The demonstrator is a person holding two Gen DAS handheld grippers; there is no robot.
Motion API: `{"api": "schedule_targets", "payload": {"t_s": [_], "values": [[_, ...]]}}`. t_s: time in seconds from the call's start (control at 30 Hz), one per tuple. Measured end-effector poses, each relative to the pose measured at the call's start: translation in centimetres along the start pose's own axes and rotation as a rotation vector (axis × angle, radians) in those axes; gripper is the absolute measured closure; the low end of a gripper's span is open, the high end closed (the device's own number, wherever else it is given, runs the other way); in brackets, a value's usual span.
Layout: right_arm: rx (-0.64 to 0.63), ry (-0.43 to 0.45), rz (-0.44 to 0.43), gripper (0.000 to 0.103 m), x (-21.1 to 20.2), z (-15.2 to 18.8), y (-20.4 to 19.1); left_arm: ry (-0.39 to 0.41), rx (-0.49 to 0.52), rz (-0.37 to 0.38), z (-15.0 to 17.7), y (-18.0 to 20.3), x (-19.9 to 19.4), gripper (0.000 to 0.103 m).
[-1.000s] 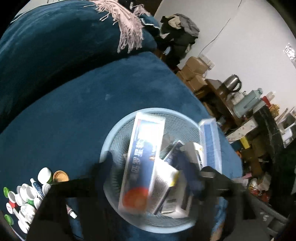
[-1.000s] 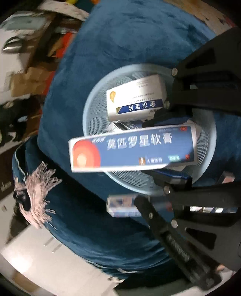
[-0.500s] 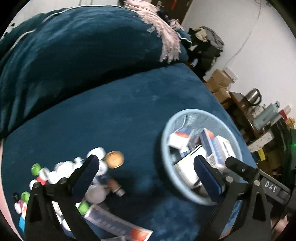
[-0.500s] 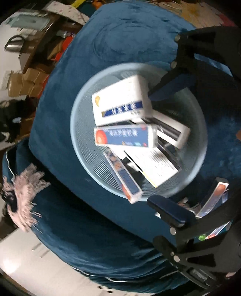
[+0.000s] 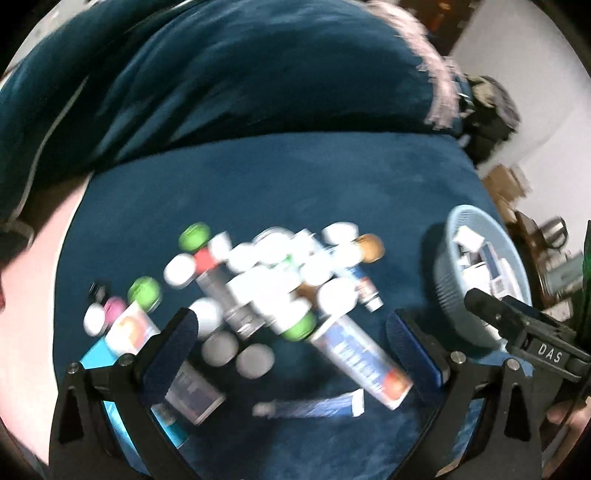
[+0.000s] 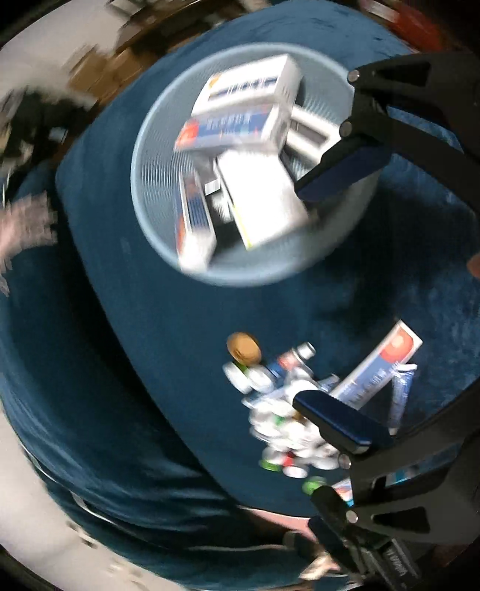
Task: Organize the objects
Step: 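Grasp the teal box with the left gripper while the right grasps a blue ointment box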
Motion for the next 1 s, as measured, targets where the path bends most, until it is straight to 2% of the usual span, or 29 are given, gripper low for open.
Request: {"api": "schedule_targets", "payload": {"t_s": [0.13,0.27,0.47,0.57,0.7,0.77,0.9,0.97,1.0], "values": [[-0.166,-0.097,-0.028,0.000,2.0,1.7,-3.5,-0.028,-0.087,-0.080,2.5,-4.3,0.0,0.001],[-0.313,-0.186,-0.016,0.000,4.0,4.4,-5.6,-0.026,-0.126,-0.145,4.2,-7.3,-0.1,0.001],[-0.397,-0.285,-0.040,0.002,5.9,7.2,-7.5,0.024,-0.233,-0.288,5.6,-12.3,-2.1,0.001],[-0.424,-0.313,-0.042,0.002,6.7,7.9,-8.3,-0.016,-0.307,-0.346,7.2,-14.6,-1.6,0.001],[-0.458,-0.342,-0.044,0.006,7.5,8.8,-9.2,-0.094,-0.454,-0.312,9.6,-16.9,0.2,0.002],[-0.466,-0.350,-0.045,0.007,7.8,9.1,-9.5,-0.121,-0.506,-0.292,10.3,-17.4,1.2,0.006],[-0.468,-0.360,-0.036,0.007,8.3,9.4,-9.6,-0.122,-0.516,-0.261,10.5,-17.1,2.4,0.014],[-0.464,-0.365,-0.032,0.009,8.6,9.5,-9.6,-0.100,-0.500,-0.241,10.0,-16.8,2.6,0.025],[-0.464,-0.367,-0.033,0.015,8.7,9.6,-9.6,-0.097,-0.495,-0.237,9.9,-16.8,2.5,0.031]]}}
Point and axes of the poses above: each gripper's, at about its wrist camera, not at the fingertips, and x roughly the way its jaws point, y to its right, z to its underside, the point moved 7 cm from there along x, roughly the way its jaws point, and after that the axes turned 10 degrees about y, right-handed, at the moved point
